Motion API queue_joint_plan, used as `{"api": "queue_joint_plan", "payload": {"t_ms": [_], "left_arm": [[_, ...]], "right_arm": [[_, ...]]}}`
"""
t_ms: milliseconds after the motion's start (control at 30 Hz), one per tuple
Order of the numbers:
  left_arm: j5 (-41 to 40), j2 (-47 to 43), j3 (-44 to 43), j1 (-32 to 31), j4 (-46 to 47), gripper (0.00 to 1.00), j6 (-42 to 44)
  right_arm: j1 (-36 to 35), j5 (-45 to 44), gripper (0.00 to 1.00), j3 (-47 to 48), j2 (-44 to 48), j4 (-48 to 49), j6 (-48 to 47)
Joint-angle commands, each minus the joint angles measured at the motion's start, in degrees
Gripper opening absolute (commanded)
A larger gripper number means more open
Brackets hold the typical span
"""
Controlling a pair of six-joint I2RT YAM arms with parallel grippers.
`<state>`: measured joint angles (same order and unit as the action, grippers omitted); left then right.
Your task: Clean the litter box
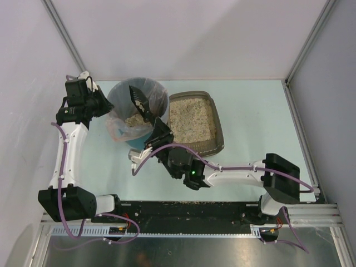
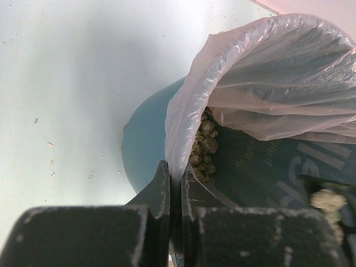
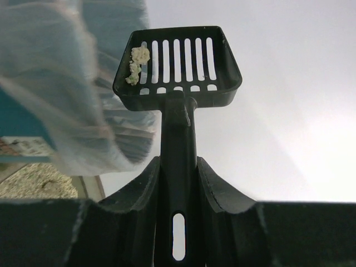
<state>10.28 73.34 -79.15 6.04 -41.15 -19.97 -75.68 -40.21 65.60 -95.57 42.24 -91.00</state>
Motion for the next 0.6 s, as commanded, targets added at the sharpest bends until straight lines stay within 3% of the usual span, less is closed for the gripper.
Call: {"api": "queue_joint_plan", "payload": {"t_ms": [0, 267, 567], "left_arm": [[6.51, -3.47, -1.18, -0.51, 7.75, 0.0, -2.8], [6.41, -3.47, -1.09, -0.42, 7.75, 0.0, -2.8], [6.85, -3.47, -1.09, -0.42, 7.84, 0.0, -3.06]], "right_arm": [[-1.05, 0.3, 0.0, -2.58, 1.7, -2.5, 4.85], [-1.4, 0.13, 0.0, -5.05, 2.93, -6.82, 7.25], [-1.31, -1.01, 0.0, -4.96, 4.78, 0.91, -6.02]]}}
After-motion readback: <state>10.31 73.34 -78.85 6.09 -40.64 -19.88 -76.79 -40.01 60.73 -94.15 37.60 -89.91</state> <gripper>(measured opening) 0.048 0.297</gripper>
